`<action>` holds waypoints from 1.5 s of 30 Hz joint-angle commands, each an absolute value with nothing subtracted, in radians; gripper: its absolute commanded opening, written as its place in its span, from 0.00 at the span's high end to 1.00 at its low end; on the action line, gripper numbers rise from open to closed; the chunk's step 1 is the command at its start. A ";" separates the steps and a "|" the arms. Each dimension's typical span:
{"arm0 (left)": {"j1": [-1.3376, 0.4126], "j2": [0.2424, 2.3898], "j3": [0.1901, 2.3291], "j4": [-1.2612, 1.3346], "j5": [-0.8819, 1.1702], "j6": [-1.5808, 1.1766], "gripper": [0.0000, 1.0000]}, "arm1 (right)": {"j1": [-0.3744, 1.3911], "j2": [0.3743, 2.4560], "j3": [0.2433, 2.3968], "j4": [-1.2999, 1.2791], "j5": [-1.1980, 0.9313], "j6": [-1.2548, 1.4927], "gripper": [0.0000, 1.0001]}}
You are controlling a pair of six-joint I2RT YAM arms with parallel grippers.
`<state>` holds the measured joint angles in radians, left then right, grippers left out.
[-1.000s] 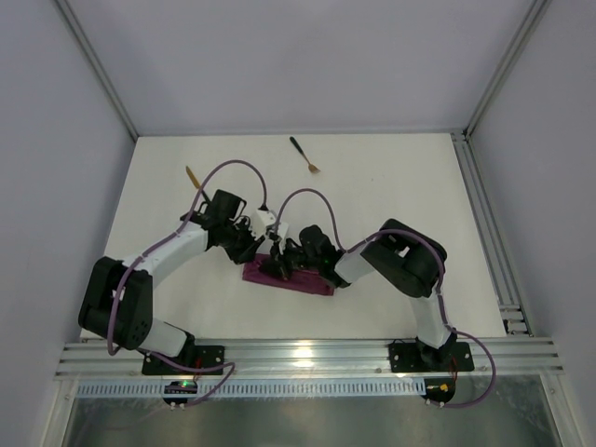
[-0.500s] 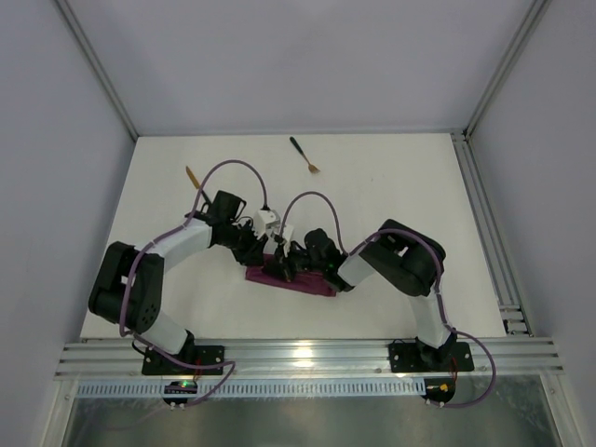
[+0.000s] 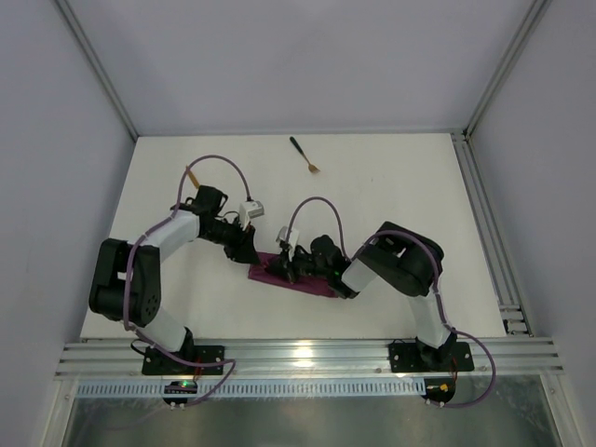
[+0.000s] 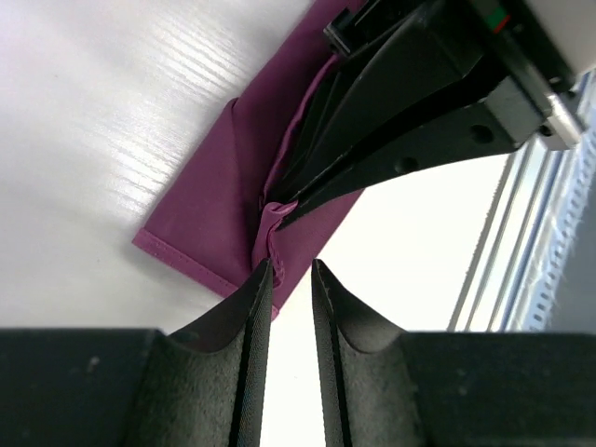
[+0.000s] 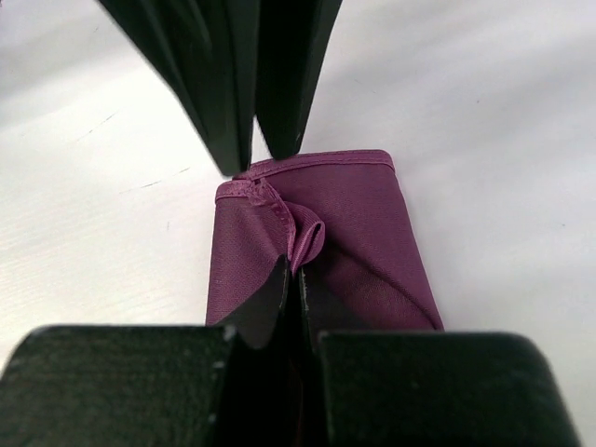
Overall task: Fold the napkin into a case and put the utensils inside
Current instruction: Grasp the top corner of the smaller rectangle folded napkin from the folded napkin.
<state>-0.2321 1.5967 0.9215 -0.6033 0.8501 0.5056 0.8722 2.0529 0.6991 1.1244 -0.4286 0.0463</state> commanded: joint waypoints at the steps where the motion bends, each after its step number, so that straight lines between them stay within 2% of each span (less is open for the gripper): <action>1: -0.207 1.549 0.994 -0.735 0.963 0.561 0.75 | 0.899 2.078 0.670 1.256 -0.364 -0.041 0.96; 4: -0.206 1.555 1.000 -0.739 0.931 0.549 0.76 | 0.908 2.079 0.664 1.252 -0.345 -0.070 0.96; 12: -0.262 1.549 0.897 -0.519 0.657 0.431 0.79 | 0.983 2.060 0.672 1.128 -0.253 -0.230 0.96; 21: -0.328 1.480 0.819 -0.414 0.548 0.411 0.77 | 1.077 2.020 0.704 0.939 -0.054 -0.422 0.96; 26: -0.330 1.411 0.839 -0.413 0.604 0.385 0.77 | 1.129 2.020 0.715 0.899 0.085 -0.509 0.96; 32: -0.284 1.427 0.930 -0.538 0.713 0.365 0.80 | 1.164 2.028 0.724 0.856 0.164 -0.561 0.96; 39: -0.374 1.454 0.846 -0.463 0.441 0.382 0.79 | 1.170 2.034 0.726 0.841 0.169 -0.583 0.96; 45: -0.439 1.459 0.796 -0.364 0.295 0.396 0.79 | 1.170 2.025 0.727 0.828 0.130 -0.574 0.96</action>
